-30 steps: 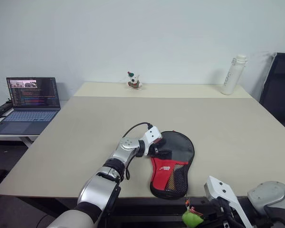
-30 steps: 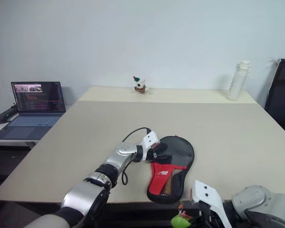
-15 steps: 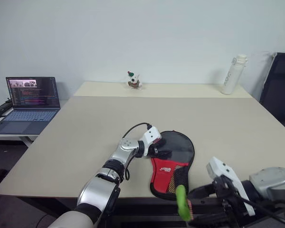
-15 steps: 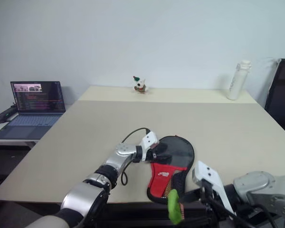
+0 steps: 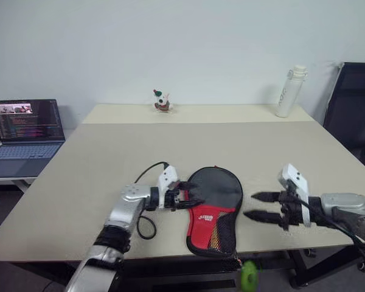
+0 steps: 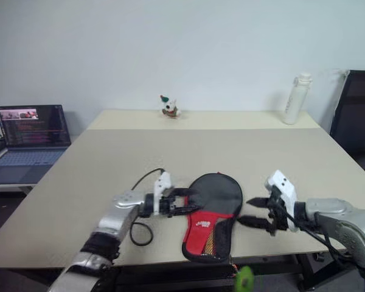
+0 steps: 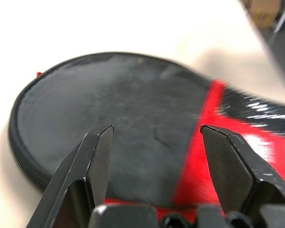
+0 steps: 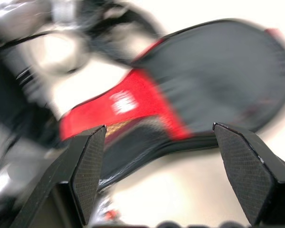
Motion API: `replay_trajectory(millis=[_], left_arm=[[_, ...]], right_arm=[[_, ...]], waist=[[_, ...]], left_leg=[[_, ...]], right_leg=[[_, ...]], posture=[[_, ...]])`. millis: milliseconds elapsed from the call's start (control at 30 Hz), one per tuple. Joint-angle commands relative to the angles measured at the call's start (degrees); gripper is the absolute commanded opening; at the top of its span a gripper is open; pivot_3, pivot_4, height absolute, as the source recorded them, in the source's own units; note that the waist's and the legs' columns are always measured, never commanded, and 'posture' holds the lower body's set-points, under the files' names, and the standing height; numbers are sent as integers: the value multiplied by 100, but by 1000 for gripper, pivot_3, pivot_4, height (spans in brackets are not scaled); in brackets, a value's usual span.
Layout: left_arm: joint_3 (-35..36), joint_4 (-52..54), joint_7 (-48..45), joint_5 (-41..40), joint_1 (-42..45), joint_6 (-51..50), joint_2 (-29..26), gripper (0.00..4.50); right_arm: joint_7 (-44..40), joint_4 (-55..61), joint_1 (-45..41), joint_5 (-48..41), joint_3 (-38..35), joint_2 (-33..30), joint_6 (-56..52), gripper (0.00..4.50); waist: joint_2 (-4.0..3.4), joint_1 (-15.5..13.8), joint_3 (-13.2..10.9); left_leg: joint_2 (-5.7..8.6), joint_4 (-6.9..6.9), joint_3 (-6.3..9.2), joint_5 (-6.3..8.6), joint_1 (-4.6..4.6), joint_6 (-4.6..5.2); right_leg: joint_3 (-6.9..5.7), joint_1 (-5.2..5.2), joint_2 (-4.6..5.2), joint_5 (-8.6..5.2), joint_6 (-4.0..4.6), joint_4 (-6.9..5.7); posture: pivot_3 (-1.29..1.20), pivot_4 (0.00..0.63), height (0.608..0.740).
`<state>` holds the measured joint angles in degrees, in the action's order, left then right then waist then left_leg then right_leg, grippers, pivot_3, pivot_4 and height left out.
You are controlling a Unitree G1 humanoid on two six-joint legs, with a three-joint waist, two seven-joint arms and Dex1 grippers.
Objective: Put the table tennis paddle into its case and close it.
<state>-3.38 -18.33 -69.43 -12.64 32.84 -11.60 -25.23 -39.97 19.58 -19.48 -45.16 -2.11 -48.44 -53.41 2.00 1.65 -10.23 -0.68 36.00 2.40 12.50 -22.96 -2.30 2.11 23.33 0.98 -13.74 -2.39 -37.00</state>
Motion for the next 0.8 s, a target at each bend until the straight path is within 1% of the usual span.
replay_trajectory(millis=[33,133,200,300,367,500,600,667,800], left_arm=[[449,1290,165,-573,-405,-800,-413,3198],[759,2101,651,-878,-764,-1318,-539,3198],[981,2576,964,-1005,-1026,-1530,-596,3198],[1163,3066,1374,-1093,-1325,-1734,-645,3198],[1204,3239,1615,-1030,-1479,-1717,-679,3198],[1072,3116,1887,-880,-1349,-1490,-691,3198],[999,2894,1920,-868,-1220,-1343,-663,3198],[998,2720,1936,-832,-1249,-1186,-648,3198],[998,2612,2196,-849,-1229,-1093,-477,3198]], right_arm=[[51,-302,-404,358,-13,324,444,3915],[-173,-795,-758,922,239,541,1063,3915],[-373,-1205,-1006,1429,545,620,1566,3915],[-695,-1838,-1302,1938,769,708,2212,3915],[-912,-2338,-1501,2126,765,759,2545,3915],[-1293,-2965,-1695,2216,511,702,2838,3915],[-1441,-3157,-1759,2302,463,637,2850,3915],[-1417,-3049,-1635,2439,455,557,2867,3915],[-1440,-2707,-1383,2398,332,365,2472,3915]], waist=[[-9,30,-6],[-18,22,-14],[-17,19,-15],[-15,-1,-16],[-16,7,-17],[-17,-10,-18],[-17,-4,-18],[-18,-3,-19],[-18,-2,-19]], left_leg=[[-1,-1,-2,0,0,0],[-1,-1,-7,1,1,1],[-1,0,-8,1,1,1],[1,0,-8,1,1,1],[1,-1,-11,1,2,1],[3,1,-14,0,2,1],[3,2,-16,1,2,1],[3,0,-16,1,3,1],[2,-2,-18,1,2,1]], right_leg=[[2,1,0,0,0,1],[8,4,0,0,0,0],[7,4,1,0,0,0],[5,3,1,0,0,1],[9,4,1,0,0,2],[12,4,2,1,1,0],[13,4,2,1,1,-1],[13,4,2,1,2,-1],[16,4,2,1,2,1]], posture=[[0,150,740],[0,150,740],[0,150,740],[0,150,740],[0,150,740],[0,150,740],[0,150,740],[0,150,740],[0,150,740]])
